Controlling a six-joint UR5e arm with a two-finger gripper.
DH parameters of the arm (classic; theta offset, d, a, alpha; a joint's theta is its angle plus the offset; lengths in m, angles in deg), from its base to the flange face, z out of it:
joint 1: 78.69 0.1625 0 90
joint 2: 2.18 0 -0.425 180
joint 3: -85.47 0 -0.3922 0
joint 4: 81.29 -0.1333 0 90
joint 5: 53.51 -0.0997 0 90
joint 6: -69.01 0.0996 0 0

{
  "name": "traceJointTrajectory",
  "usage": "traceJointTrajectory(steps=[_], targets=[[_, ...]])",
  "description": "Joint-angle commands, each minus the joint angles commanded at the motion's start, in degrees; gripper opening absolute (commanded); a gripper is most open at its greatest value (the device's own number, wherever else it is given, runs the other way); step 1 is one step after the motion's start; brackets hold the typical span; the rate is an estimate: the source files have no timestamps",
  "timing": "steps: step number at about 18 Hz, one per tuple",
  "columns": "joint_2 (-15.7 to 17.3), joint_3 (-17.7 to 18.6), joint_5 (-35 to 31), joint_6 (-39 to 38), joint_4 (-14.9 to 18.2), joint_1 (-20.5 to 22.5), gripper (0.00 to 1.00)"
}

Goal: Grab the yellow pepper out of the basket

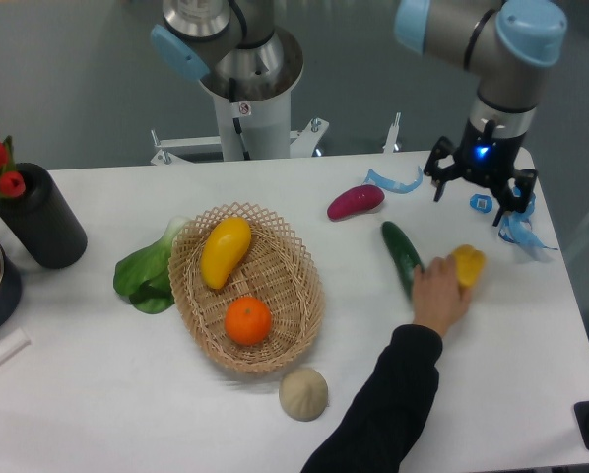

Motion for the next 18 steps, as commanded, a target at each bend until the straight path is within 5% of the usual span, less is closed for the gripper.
traceJointTrajectory(steps=[12, 18], targets=[[2.63, 2.89, 0.35, -3.28, 0.0, -7.21, 1.0], [1.15, 4.3, 0.0, -4.25, -0.27, -9.94, 1.0]])
